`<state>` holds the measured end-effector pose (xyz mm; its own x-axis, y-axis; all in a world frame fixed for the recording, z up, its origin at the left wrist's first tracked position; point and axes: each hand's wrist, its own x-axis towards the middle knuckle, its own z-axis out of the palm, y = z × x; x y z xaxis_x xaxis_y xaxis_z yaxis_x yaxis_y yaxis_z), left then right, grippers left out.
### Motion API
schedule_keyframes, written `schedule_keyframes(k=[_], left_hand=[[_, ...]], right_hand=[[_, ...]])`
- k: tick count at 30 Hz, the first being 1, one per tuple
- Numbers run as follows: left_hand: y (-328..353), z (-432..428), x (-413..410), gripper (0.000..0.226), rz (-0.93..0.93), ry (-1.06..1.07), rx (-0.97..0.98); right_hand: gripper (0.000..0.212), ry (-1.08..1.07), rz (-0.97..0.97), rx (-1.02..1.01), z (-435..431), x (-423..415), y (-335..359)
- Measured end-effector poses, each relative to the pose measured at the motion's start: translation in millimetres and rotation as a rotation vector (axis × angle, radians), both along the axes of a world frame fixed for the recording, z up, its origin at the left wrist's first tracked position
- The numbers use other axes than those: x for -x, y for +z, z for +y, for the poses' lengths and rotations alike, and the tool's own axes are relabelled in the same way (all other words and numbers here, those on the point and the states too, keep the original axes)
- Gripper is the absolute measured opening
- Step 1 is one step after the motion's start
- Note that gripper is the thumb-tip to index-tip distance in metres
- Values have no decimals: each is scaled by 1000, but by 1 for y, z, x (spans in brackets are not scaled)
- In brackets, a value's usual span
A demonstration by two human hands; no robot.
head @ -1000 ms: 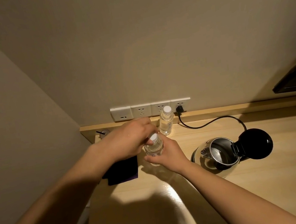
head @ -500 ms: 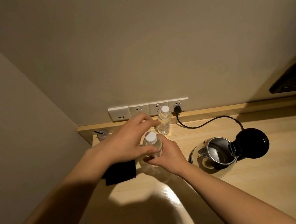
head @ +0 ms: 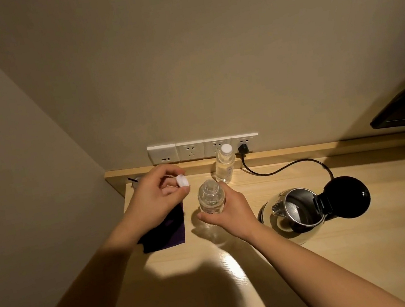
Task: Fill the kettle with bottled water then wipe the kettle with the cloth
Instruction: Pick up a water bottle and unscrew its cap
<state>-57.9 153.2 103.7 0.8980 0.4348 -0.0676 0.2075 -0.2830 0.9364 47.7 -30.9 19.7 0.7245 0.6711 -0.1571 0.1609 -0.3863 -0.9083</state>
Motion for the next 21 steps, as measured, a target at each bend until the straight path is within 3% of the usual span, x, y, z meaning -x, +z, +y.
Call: schedule_keyframes(k=[3,8,14,18,21], left_hand=[[-43,10,13,33,72,155,128],[-113,14,21,36,220,276,174],[-179,20,19,32,328,333,-28],[-204,23,19,67,317,321,-88],[-221,21,23,74,351,333,-221]], right_hand=[[62,3,-7,2,-2,0,-1],[63,-6,-21,27,-5,1,-2],[59,-42,-14,32,-10,-2,-4],[59,-49,-21,39,-12,-4,-8],[61,-58,-32,42,-11,-5,-9]])
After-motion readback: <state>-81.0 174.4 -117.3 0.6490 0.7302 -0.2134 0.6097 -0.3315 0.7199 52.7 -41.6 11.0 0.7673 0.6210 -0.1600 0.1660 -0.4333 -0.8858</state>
